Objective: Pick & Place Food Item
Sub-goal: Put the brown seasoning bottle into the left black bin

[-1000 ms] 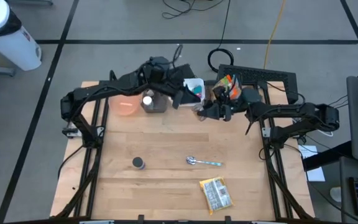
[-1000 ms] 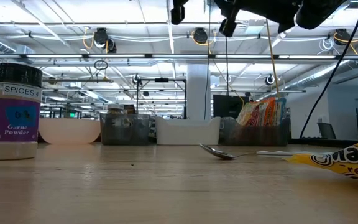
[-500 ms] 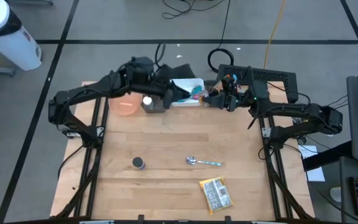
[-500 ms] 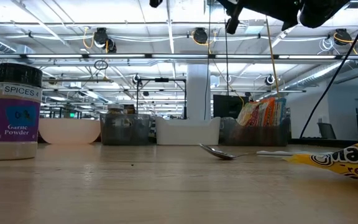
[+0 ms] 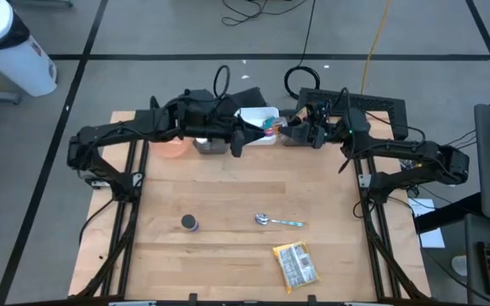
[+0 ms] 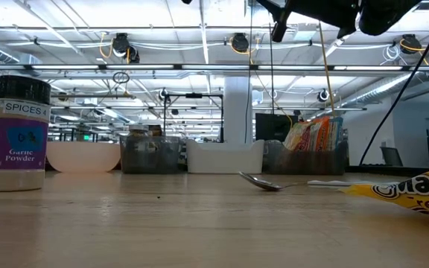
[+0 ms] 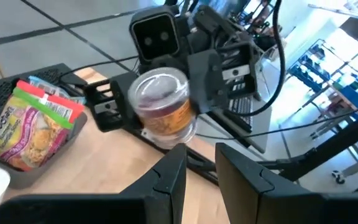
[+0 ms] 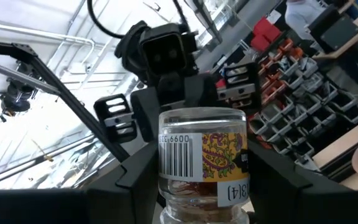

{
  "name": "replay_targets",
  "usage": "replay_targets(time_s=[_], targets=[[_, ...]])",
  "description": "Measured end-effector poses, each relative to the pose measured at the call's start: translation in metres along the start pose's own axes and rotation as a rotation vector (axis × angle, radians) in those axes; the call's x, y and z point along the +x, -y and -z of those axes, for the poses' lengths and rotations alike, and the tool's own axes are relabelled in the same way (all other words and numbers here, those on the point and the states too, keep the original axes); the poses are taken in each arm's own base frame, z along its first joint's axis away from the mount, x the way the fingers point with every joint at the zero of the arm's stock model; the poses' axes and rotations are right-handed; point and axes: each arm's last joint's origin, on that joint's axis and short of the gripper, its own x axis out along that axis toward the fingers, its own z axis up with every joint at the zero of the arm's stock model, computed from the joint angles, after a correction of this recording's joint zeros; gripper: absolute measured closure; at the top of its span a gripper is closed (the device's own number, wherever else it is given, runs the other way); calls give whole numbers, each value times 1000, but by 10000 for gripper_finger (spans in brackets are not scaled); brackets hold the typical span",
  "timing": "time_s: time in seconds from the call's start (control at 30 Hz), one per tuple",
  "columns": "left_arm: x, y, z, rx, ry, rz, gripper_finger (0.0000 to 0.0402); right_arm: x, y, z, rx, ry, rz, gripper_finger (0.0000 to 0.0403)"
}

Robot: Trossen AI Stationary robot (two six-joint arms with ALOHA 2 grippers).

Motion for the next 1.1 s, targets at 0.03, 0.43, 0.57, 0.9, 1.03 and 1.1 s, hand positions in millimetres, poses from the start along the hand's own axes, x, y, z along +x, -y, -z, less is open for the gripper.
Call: replay_targets(time_s=[0.03, 0.43, 0.57, 0.9, 1.03, 1.1], targets=[[2, 0, 0, 0, 4, 2, 309, 0, 0, 0, 0, 1, 1, 217], [25, -18, 7, -140, -50, -8, 268, -1, -1, -2, -26, 10, -12, 217], [30, -20, 8, -158, -60, 17, 218, -2, -1, -3, -36, 19, -10, 217], [48, -22, 14, -194, -24, 4, 151, -1, -1, -5, -72, 75, 10, 217], [59, -22, 14, -179, 19, 38, 149, 1, -3, -2, -84, 80, 11, 217], [63, -22, 15, -159, 36, 54, 149, 1, -4, -1, -87, 78, 8, 217]])
